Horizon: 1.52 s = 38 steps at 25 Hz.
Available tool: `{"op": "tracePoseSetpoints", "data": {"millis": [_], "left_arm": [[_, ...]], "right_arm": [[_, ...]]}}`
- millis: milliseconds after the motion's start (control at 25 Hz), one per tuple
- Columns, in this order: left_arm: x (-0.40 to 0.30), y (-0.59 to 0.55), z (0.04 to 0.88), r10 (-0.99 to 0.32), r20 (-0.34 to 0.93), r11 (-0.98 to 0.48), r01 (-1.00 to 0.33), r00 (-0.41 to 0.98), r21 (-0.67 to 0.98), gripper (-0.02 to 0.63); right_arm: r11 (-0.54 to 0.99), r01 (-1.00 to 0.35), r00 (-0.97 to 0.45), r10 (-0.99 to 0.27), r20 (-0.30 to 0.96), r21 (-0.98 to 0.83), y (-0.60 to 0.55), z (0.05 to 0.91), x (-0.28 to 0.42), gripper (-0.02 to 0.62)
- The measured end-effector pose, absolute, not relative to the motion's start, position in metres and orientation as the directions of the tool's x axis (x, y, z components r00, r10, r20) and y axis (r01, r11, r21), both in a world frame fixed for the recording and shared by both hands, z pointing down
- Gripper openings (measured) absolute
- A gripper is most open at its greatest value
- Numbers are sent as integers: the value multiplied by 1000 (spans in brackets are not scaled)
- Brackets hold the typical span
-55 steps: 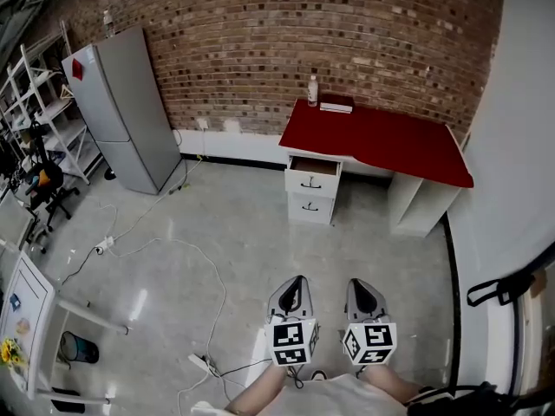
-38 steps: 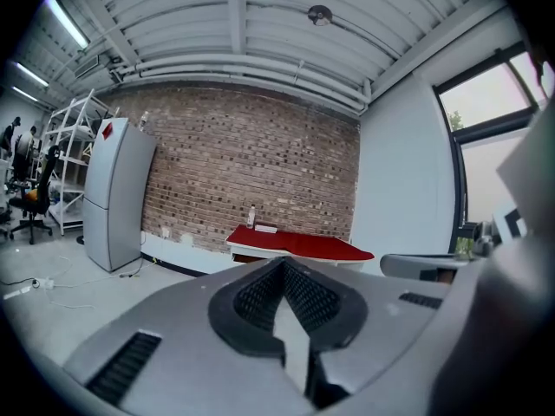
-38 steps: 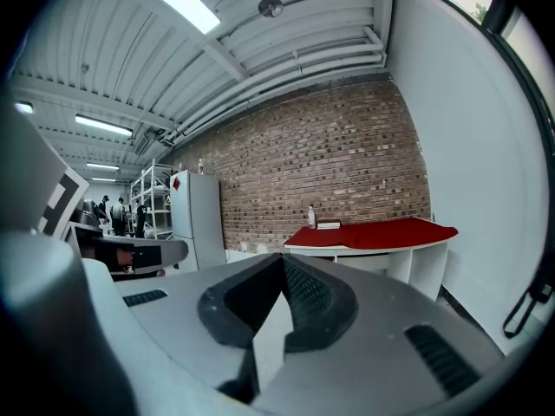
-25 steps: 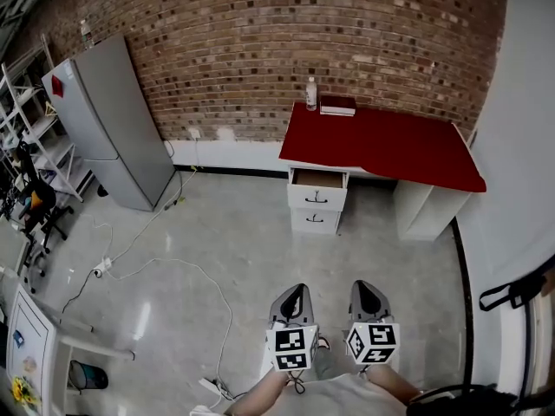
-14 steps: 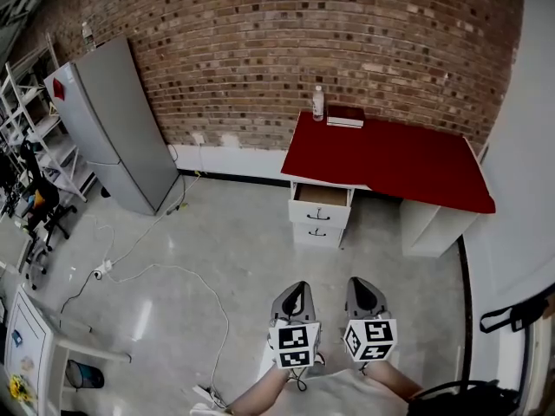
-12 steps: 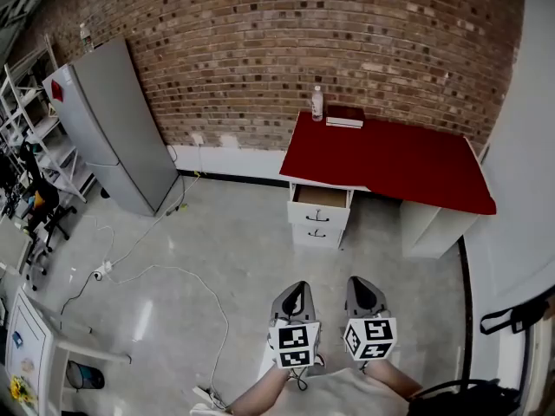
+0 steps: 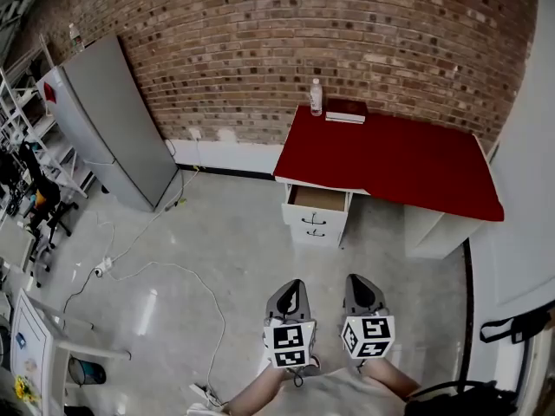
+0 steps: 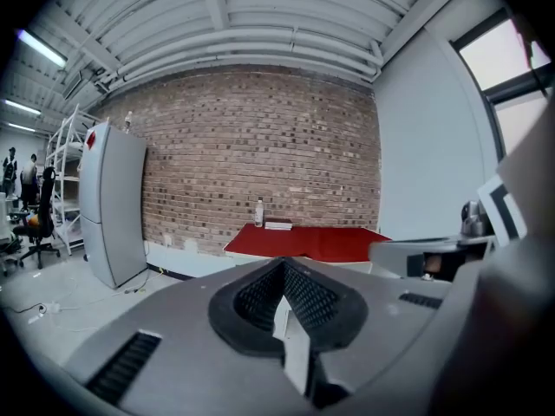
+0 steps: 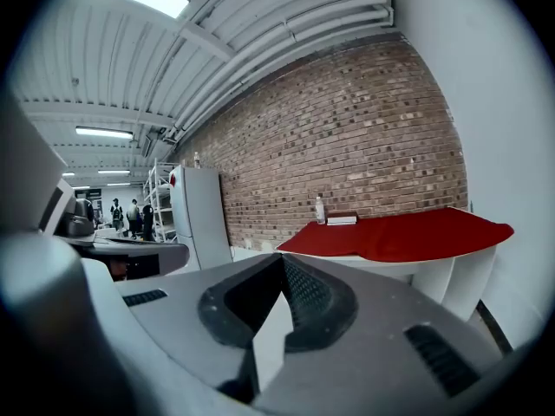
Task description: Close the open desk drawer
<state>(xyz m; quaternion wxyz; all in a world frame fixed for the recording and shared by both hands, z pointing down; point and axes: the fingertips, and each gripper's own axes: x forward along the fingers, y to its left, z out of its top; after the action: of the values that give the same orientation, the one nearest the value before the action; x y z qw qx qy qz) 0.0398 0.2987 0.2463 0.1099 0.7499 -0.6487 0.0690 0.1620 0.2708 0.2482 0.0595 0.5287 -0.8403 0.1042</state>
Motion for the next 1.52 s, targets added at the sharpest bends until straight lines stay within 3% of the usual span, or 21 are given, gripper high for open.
{"op": "tracePoseSetpoints", "data": {"millis": [760,1520], "left_arm": [[27,212,275,-938,285,-188,-980,197,57,-2],[-67,16,258,-931,244,-261,-962,273,81,-2]], "right_arm": [[340,-933,-360,-898,254,-120,190,283,166,-2],[329,-944,-328,-916,231,-35,7,253,54,-2]]}}
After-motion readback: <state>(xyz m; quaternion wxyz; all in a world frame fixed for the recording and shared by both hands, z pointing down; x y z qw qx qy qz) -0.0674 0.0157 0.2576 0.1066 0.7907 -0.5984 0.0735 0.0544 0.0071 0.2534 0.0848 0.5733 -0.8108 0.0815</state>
